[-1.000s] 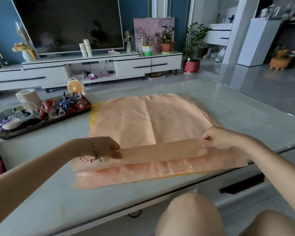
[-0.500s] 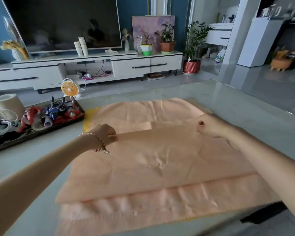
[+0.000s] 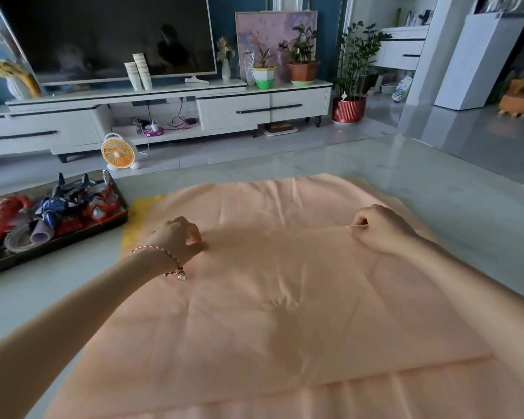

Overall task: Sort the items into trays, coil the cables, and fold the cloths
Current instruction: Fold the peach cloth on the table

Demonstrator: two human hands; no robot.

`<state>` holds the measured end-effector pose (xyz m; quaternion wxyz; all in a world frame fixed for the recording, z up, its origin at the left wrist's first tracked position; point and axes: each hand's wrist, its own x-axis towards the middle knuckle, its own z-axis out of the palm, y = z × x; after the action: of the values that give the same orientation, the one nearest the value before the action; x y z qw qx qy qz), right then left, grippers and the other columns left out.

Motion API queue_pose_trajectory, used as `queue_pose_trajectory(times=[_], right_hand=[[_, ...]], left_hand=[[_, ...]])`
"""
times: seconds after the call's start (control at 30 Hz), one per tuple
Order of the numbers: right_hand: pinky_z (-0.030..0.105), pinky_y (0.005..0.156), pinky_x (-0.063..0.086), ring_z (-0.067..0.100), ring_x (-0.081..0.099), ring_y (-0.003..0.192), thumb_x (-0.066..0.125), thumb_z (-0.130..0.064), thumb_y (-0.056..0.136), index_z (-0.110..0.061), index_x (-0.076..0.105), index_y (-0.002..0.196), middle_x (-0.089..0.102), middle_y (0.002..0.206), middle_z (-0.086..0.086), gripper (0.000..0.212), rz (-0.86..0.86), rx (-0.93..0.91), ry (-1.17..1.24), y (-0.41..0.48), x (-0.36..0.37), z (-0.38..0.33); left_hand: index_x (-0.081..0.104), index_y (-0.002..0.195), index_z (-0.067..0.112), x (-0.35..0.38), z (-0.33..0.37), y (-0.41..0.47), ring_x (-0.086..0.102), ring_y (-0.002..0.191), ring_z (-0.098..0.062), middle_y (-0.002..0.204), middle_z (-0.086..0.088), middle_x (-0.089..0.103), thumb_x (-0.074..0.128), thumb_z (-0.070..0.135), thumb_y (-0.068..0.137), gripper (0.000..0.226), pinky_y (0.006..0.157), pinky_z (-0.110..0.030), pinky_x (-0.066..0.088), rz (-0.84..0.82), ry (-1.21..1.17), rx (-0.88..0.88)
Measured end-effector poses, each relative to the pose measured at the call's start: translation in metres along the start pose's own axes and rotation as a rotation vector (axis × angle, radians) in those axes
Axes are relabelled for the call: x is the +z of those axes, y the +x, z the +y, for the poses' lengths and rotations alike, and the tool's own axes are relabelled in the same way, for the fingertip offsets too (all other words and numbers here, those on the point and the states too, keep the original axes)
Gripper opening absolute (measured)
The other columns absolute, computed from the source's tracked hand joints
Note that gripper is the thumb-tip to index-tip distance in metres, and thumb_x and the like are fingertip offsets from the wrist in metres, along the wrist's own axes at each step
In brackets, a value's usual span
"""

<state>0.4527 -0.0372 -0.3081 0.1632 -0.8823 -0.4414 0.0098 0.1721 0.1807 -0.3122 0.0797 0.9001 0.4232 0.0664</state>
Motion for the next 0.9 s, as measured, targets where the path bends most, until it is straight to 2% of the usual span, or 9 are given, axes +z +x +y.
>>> queue_pose_trajectory(times=[0.13, 0.23, 0.33, 0.43, 0.57, 0.7, 0.77, 0.83, 0.9], right_hand=[[0.035, 0.086, 0.039, 0.029, 0.051, 0.107, 0.049, -0.022, 0.090, -0.020, 0.061, 0.087, 0.056, 0.110, 0.009, 0.013, 0.051, 0.064, -0.108, 0.004, 0.006, -0.004], [0.038, 0.093, 0.034, 0.031, 0.044, 0.115, 0.045, -0.022, 0.092, -0.013, 0.058, 0.108, 0.051, 0.120, 0.012, 0.022, 0.061, 0.118, -0.237, -0.002, 0.009, -0.015], [0.038, 0.095, 0.032, 0.032, 0.042, 0.117, 0.051, -0.015, 0.088, -0.007, 0.046, 0.122, 0.046, 0.126, 0.015, 0.035, 0.147, 0.067, -0.365, -0.024, 0.007, -0.043], [0.036, 0.093, 0.033, 0.029, 0.047, 0.114, 0.051, -0.012, 0.083, -0.010, 0.048, 0.123, 0.050, 0.125, 0.010, 0.039, 0.103, -0.219, -0.126, -0.063, 0.020, -0.085], [0.028, 0.107, 0.018, 0.019, 0.029, 0.134, 0.039, -0.038, 0.096, -0.019, 0.044, 0.134, 0.039, 0.142, 0.002, 0.043, -0.014, -0.391, 0.051, -0.106, 0.045, -0.105], [0.026, 0.111, 0.008, 0.010, 0.015, 0.141, 0.032, -0.050, 0.096, -0.027, 0.033, 0.143, 0.024, 0.153, -0.006, 0.052, 0.049, -0.359, -0.020, -0.110, 0.057, -0.089], [0.027, 0.111, 0.009, 0.010, 0.017, 0.141, 0.034, -0.050, 0.096, -0.027, 0.034, 0.142, 0.025, 0.153, -0.005, 0.052, 0.040, -0.364, -0.043, -0.108, 0.058, -0.086], [0.029, 0.110, 0.014, 0.013, 0.025, 0.139, 0.041, -0.045, 0.095, -0.024, 0.043, 0.138, 0.033, 0.150, -0.002, 0.048, 0.048, -0.372, -0.041, -0.108, 0.057, -0.086], [0.037, 0.104, 0.033, 0.025, 0.049, 0.124, 0.062, -0.029, 0.088, -0.012, 0.062, 0.118, 0.056, 0.131, 0.008, 0.035, 0.108, -0.378, 0.003, -0.114, 0.054, -0.090]], left_hand=[[0.064, 0.102, 0.016, 0.007, 0.002, 0.001, 0.047, 0.112, -0.027, 0.115, -0.010, 0.054, 0.062, 0.035, 0.086, 0.025, 0.098, -0.038, 0.036, 0.039, -0.004, -0.007], [0.053, 0.117, 0.021, 0.007, 0.011, -0.007, 0.042, 0.119, -0.024, 0.123, -0.004, 0.051, 0.054, 0.038, 0.090, 0.031, 0.100, -0.037, 0.030, 0.081, 0.100, -0.013], [0.035, 0.136, 0.024, -0.001, 0.036, -0.032, 0.029, 0.132, -0.020, 0.140, 0.000, 0.035, 0.046, 0.040, 0.093, 0.047, 0.111, -0.042, 0.016, 0.127, 0.302, 0.067], [0.028, 0.141, 0.027, 0.003, 0.069, -0.073, 0.019, 0.137, -0.015, 0.148, 0.004, 0.025, 0.038, 0.048, 0.094, 0.053, 0.111, -0.037, 0.016, -0.001, 0.130, 0.177], [0.005, 0.147, 0.030, 0.025, 0.084, -0.125, -0.009, 0.144, -0.015, 0.157, 0.006, -0.009, 0.030, 0.060, 0.091, 0.068, 0.115, -0.047, -0.002, -0.308, 0.073, 0.241], [-0.011, 0.146, 0.039, 0.038, 0.067, -0.132, -0.016, 0.143, -0.012, 0.155, 0.008, -0.020, 0.014, 0.069, 0.088, 0.070, 0.115, -0.036, -0.010, -0.174, 0.154, 0.262], [-0.017, 0.142, 0.043, 0.037, 0.047, -0.140, -0.015, 0.143, -0.011, 0.154, 0.010, -0.021, -0.014, 0.081, 0.070, 0.081, 0.114, -0.034, -0.011, -0.126, 0.158, 0.205], [-0.028, 0.133, 0.046, 0.035, 0.019, -0.151, -0.015, 0.143, -0.010, 0.152, 0.015, -0.023, -0.033, 0.082, 0.047, 0.093, 0.114, -0.032, -0.011, -0.137, 0.156, 0.117], [-0.032, 0.125, 0.047, 0.032, -0.011, -0.166, -0.016, 0.143, -0.009, 0.150, 0.017, -0.025, -0.025, 0.079, 0.062, 0.071, 0.114, -0.032, -0.011, -0.120, 0.141, 0.019]])
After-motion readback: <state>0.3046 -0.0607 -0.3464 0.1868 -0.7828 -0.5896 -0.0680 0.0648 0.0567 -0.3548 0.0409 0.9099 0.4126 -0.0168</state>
